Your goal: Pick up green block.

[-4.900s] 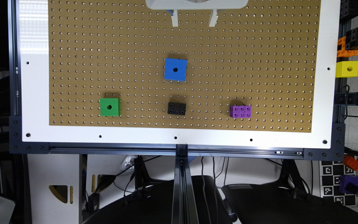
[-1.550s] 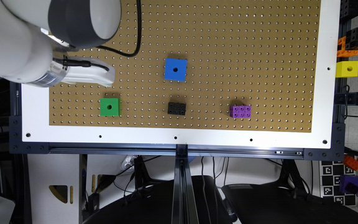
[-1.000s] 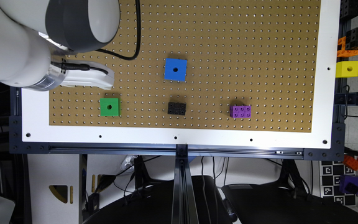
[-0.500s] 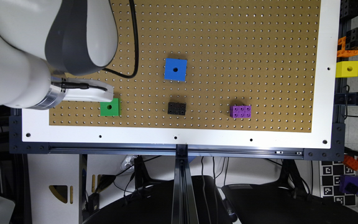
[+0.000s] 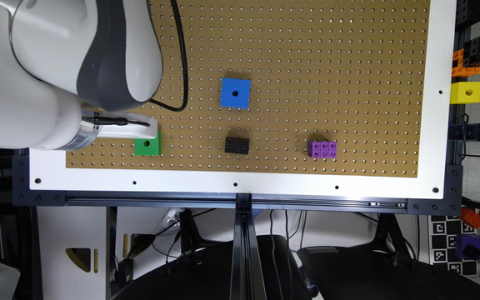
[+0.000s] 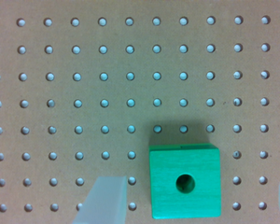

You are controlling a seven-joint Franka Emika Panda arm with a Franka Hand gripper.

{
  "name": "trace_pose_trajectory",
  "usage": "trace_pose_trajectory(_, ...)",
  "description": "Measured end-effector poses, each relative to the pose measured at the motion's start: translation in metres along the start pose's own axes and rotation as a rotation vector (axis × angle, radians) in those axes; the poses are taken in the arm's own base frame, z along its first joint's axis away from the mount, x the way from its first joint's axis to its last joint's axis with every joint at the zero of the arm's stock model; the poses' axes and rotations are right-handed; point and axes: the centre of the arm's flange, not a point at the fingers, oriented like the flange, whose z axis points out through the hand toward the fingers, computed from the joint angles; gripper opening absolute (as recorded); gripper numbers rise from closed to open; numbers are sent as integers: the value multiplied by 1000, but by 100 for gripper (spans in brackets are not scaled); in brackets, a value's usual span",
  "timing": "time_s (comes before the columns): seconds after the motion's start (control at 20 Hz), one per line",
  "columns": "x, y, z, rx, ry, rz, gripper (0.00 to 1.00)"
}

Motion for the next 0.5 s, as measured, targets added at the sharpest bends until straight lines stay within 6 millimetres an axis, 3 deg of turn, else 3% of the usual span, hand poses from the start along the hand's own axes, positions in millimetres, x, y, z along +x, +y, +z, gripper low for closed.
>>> trace_pose_trajectory(0.1, 1, 0, 10, 1, -2, 1, 100)
trace_pose_trajectory(0.5, 3, -4, 14, 4, 0, -4, 100)
